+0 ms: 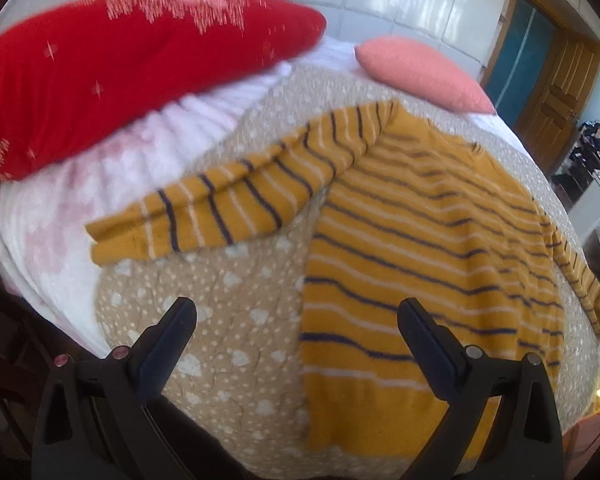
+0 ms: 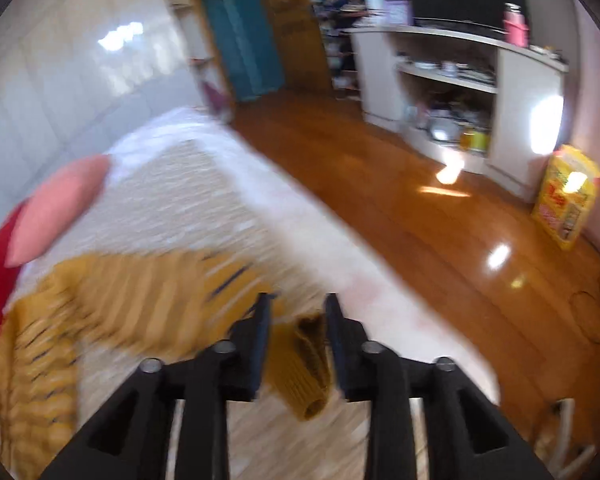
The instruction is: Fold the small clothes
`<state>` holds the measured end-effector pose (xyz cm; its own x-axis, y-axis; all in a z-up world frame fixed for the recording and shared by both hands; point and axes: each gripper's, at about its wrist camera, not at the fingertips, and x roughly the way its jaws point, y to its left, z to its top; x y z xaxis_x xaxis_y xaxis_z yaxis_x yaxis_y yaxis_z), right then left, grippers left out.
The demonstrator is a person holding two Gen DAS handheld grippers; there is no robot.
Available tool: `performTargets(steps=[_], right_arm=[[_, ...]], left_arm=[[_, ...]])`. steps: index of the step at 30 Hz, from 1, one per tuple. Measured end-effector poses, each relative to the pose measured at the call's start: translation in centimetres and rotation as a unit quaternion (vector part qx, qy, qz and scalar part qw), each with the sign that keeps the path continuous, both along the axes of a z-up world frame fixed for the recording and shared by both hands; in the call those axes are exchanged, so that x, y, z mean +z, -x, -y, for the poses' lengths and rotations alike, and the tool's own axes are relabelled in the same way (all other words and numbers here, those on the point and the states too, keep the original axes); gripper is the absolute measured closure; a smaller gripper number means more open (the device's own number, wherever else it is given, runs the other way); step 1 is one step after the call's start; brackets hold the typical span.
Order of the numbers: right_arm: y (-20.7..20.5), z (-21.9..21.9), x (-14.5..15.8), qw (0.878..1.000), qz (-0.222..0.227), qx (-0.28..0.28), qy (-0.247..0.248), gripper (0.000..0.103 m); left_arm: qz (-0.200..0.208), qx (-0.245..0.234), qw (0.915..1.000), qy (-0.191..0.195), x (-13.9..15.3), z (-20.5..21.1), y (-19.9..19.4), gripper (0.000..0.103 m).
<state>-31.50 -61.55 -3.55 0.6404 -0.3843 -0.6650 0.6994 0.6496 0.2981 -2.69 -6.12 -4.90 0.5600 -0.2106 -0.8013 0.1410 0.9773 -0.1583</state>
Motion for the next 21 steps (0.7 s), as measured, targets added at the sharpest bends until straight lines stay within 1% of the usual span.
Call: performTargets(steps=[1,2,4,5,7,8,10,11,12,13,14,15,17,18,20,21], right_arm=[[-0.1,-2.0,-0.3,0.999,0.015,0.042,-0.018,0.055],[-0.7,-4.9,-1.2,0.993,0.029,0.103,-0.052,0.054],[-2.1,-9.5,-3.2,0.976,0.035,0.184,-0.108,0.054],[-3.0,-12.3,-4.2,0.967,0.028,0.222,-0.125,0.054],[-4.5,-15.9,-5.3,0.956,0.015,0.266,-0.124,0.054],[-5.6,-18.1,-5.8,0.950,0.006,0.288,-0.122,0.054],[-7.3,-21.1,-6.7,0.940,-0.001,0.314,-0.135,0.054],[-7.6,-21.1,-7.0,0.937,-0.007,0.321,-0.135,0.054],[-8.7,-22.6,-7.1,0.942,-0.026,0.318,-0.100,0.054],[-9.9,-23.2,-7.1,0.946,-0.037,0.314,-0.076,0.057],[-10.7,-23.4,-7.3,0.945,-0.039,0.317,-0.068,0.075],[-11.2,-23.4,-7.6,0.944,-0.039,0.319,-0.076,0.092],[-11.1,-22.5,-7.2,0.943,-0.032,0.313,-0.109,0.093],[-9.9,-22.6,-6.4,0.939,-0.023,0.323,-0.116,0.094],[-7.4,-23.1,-5.0,0.936,-0.018,0.337,-0.099,0.094],[-7.2,-23.4,-4.8,0.936,-0.020,0.337,-0.094,0.095]], left_arm=[[-0.013,-0.009,0.9998,0.009,-0.7,-0.2,-0.3,0.003],[-0.028,-0.020,0.9992,0.023,-1.4,-0.4,-0.6,0.003],[-0.057,-0.048,0.9958,0.053,-2.7,-0.2,-1.0,0.003],[-0.066,-0.063,0.9939,0.063,-3.3,0.1,-1.2,0.003],[-0.051,-0.079,0.9942,0.052,-3.3,1.0,-0.8,0.002],[-0.049,-0.095,0.9925,0.059,-3.3,1.6,-0.8,0.002],[-0.052,-0.120,0.9876,0.087,-3.0,2.5,-0.3,0.002],[-0.053,-0.131,0.9857,0.093,-2.9,3.3,0.0,0.008],[-0.052,-0.133,0.9871,0.071,-2.9,4.1,0.2,0.034],[-0.048,-0.127,0.9903,0.030,-3.1,4.9,0.3,0.057],[-0.041,-0.115,0.9924,-0.015,-3.2,5.4,0.4,0.087],[-0.041,-0.110,0.9930,-0.009,-3.0,5.2,0.5,0.089],[-0.050,-0.102,0.9933,0.024,-2.2,3.8,0.9,0.094],[-0.049,-0.100,0.9933,0.033,-1.6,3.0,1.4,0.095],[-0.042,-0.091,0.9941,0.042,-0.7,1.0,2.8,0.095],[-0.044,-0.083,0.9945,0.045,-0.7,0.2,3.2,0.095]])
